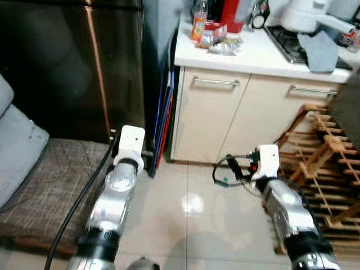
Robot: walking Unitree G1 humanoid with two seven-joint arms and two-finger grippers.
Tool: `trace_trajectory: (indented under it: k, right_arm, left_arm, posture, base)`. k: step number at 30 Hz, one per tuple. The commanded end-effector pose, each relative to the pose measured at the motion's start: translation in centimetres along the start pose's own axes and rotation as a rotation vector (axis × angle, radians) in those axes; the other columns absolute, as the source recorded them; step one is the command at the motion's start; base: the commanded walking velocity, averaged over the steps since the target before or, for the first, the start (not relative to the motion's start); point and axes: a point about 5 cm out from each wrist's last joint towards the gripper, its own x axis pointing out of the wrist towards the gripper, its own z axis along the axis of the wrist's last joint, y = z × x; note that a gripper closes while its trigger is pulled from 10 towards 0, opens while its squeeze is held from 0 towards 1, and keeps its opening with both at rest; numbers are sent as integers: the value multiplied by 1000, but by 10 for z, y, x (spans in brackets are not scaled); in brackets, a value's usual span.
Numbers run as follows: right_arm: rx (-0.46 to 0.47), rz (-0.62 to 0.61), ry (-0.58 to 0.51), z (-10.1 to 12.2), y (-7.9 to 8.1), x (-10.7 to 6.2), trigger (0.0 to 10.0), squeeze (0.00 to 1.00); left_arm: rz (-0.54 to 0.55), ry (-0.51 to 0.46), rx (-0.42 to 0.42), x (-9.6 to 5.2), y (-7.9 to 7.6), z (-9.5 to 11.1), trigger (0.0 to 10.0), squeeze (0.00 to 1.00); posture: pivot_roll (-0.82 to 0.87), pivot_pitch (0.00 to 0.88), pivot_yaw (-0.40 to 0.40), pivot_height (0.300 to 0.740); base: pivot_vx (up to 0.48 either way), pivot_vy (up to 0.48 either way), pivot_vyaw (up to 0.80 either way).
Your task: Restocking fridge
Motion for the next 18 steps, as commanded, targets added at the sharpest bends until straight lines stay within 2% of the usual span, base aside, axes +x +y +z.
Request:
trace_trajectory:
  k: [1, 3, 6, 8, 11, 13, 18]
  right_arm:
    - [19, -64, -64, 12, -10, -1, 10000, 0]
    - [16, -70, -85, 14, -8, -1, 10000, 0]
    - [12, -68, -113, 14, 0, -1, 10000, 0]
    - [48, -82, -125, 14, 4, 1, 10000, 0]
    - [54, -81, -136, 15, 8, 1, 10000, 0]
    - [54, -77, -143, 16, 10, 1, 10000, 0]
    - [39, -82, -147, 20, 6, 2, 10000, 0]
  left_arm:
    - [-34, -57, 54, 1, -3, 16, 10000, 0]
    - [-54, -83, 85, 1, -1, 21, 10000, 0]
    - [-59, -109, 79, 5, 7, 27, 10000, 0]
    - [-62, -112, 52, 9, 9, 29, 10000, 0]
    - [-66, -128, 37, 10, 6, 33, 10000, 0]
    - [-73, -142, -33, 11, 2, 35, 10000, 0]
    - [-62, -136, -57, 14, 0, 34, 10000, 0]
  posture:
    - [-36, 0, -35, 740]
    - [-37, 0, -14, 740]
    - [-52, 0, 18, 740]
    - [-57, 0, 30, 740]
    - [-63, 0, 46, 740]
    - [-69, 0, 50, 740]
    - [-74, 0, 24, 740]
  base:
    - [0, 0, 0]
    - [0, 0, 0]
    - [0, 0, 0]
    - [0, 0, 0]
    - [0, 0, 0]
    - [0, 0, 0]
    - [0, 0, 0]
